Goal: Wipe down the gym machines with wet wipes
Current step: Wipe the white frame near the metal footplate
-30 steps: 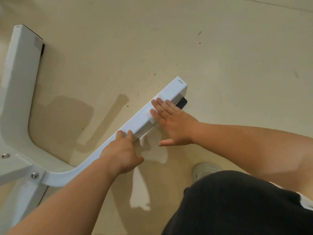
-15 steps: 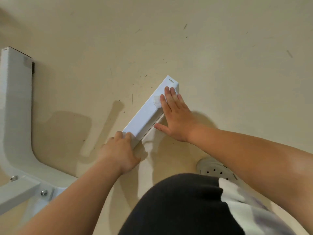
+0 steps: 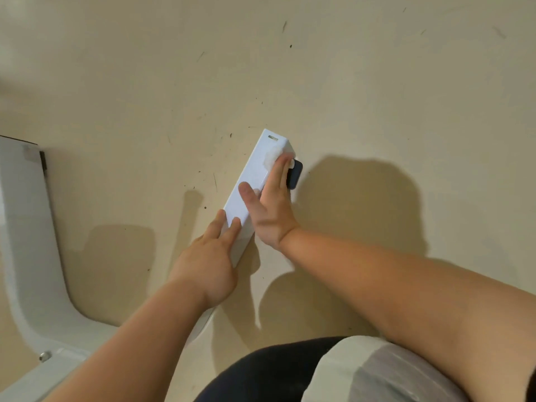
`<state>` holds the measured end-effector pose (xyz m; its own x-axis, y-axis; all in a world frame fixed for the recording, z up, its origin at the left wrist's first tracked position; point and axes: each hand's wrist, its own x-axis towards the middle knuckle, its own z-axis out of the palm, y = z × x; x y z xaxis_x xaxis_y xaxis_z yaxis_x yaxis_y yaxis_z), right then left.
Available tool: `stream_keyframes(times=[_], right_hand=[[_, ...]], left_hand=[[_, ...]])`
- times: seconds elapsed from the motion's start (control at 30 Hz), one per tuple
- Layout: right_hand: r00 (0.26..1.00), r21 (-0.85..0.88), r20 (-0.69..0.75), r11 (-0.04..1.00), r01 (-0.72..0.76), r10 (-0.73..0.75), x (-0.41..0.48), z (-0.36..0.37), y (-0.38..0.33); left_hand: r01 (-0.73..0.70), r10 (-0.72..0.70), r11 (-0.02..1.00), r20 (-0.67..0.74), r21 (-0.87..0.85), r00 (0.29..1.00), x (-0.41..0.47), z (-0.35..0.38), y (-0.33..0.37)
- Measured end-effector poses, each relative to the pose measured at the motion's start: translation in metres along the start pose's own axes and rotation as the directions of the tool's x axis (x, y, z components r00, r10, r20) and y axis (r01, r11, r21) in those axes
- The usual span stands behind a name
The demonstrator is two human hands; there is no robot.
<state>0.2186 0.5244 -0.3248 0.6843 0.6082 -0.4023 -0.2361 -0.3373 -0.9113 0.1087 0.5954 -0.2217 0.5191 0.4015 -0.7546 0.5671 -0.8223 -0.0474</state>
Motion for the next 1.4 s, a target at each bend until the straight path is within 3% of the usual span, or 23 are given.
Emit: stream_keyframes(times=[0.1, 0.2, 0.4, 0.53, 0.63, 0.77, 0.9, 1.2, 1.3, 1.4], right_hand=[[0.995, -0.007, -0.080, 0.998, -0.066, 0.065, 0.024, -0.012, -0.008], [0.997, -0.002, -0.075, 1.000, -0.031, 0.031, 0.018, -0.005, 0.000], [0.989, -0.025, 0.149, 1.000, -0.012, 0.016, -0.031, 0.017, 0.011], [0.997, -0.037, -0.041, 0.997, -0.069, 0.068, 0.005, 0.004, -0.002], [0.991, -0.036, -0.078, 0.993, -0.115, 0.112, 0.027, -0.013, -0.012], [0.999, -0.030, -0.014, 0.999, -0.043, 0.042, -0.003, 0.006, 0.000], [0.980, -0.078, 0.183, 0.995, -0.061, 0.074, -0.042, 0.018, 0.017], [0.991, -0.011, -0.113, 0.997, -0.072, 0.071, 0.025, -0.005, -0.009], [0.999, -0.038, -0.044, 0.999, -0.010, 0.009, 0.003, 0.008, 0.001], [0.993, -0.057, 0.116, 0.998, 0.026, -0.019, -0.033, 0.022, 0.016]], left_hand=[[0.000, 0.000, 1.000, 0.001, -0.005, 1.000, 0.002, -0.002, 0.004], [-0.007, 0.008, 1.000, 0.020, -0.015, 1.000, 0.002, -0.004, 0.004], [-0.043, 0.044, 0.997, 0.024, -0.058, 0.999, 0.000, -0.004, 0.002], [-0.028, 0.030, 0.999, 0.042, -0.046, 0.999, 0.001, -0.005, 0.002], [-0.013, 0.015, 0.999, 0.048, -0.036, 0.999, 0.001, -0.006, 0.002], [-0.022, 0.024, 0.999, 0.058, -0.044, 0.998, 0.000, -0.005, 0.003], [-0.022, 0.027, 0.997, 0.064, -0.071, 0.998, 0.002, -0.005, 0.004], [-0.017, 0.022, 0.996, 0.054, -0.082, 0.998, 0.001, -0.003, -0.001], [-0.030, 0.035, 0.996, 0.061, -0.087, 0.997, 0.001, -0.002, -0.001], [-0.040, 0.047, 0.995, 0.066, -0.093, 0.997, 0.001, -0.002, 0.000]])
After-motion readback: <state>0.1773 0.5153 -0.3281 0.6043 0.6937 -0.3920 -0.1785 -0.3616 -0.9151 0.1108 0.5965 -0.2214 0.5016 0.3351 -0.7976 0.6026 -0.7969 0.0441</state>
